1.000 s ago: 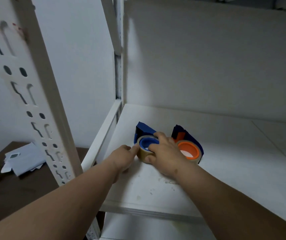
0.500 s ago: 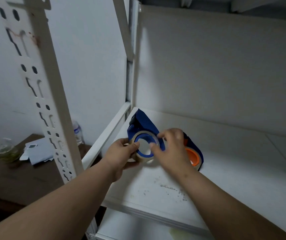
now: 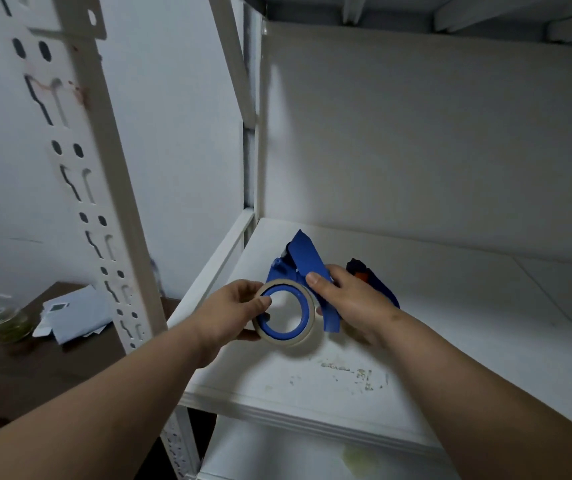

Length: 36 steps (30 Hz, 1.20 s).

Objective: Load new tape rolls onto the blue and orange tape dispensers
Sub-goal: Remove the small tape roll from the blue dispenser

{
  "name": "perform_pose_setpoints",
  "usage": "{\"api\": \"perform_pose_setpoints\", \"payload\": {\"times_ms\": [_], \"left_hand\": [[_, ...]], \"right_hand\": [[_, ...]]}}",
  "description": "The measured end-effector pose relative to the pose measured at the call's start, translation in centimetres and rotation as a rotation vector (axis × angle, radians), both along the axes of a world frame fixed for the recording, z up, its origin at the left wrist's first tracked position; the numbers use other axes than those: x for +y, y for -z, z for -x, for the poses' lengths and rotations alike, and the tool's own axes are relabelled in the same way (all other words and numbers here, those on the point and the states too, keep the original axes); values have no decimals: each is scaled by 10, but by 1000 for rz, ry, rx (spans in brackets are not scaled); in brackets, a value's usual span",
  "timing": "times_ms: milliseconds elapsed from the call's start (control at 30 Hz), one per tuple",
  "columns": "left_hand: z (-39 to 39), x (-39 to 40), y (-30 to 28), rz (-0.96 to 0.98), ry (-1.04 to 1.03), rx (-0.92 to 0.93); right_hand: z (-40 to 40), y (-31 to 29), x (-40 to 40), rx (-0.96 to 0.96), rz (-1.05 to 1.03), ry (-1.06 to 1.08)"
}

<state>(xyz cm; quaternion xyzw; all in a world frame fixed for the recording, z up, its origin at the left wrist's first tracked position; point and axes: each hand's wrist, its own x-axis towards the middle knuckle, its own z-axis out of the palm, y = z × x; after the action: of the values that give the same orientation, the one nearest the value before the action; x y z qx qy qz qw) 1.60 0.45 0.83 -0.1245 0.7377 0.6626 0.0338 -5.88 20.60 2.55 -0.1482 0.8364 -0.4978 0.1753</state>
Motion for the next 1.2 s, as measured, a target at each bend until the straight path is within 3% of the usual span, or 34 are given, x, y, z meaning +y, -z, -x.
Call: {"api": "perform_pose_setpoints", "payload": {"times_ms": [233, 300, 367, 400, 467, 600, 800, 1033, 1200], "left_hand": [[6, -18, -1, -34, -24, -35], [7, -20, 2, -26, -61, -54], [8, -20, 4, -40, -114, -68], [9, -20, 6, -66, -140, -73], [12, -20, 6, -138, -174, -80], [19, -19, 6, -244, -183, -89], [18, -14, 5, -525, -107, -89], [28, -15, 14, -612, -276, -131], [39, -27, 20, -597, -459, -129]], "right_hand": [[0, -9, -23, 126, -150, -10], [-3, -5, -31, 315, -280, 100], [-14, 1, -40, 672, -395, 192], [-22, 3, -46, 831, -402, 178], [-38, 8, -56, 920, -429, 48], [-48, 19, -68, 768, -585, -118], [-41, 22, -70, 325, -316, -17], [-29, 15, -64, 204, -150, -14], [-10, 5, -49, 204, -14, 124]]}}
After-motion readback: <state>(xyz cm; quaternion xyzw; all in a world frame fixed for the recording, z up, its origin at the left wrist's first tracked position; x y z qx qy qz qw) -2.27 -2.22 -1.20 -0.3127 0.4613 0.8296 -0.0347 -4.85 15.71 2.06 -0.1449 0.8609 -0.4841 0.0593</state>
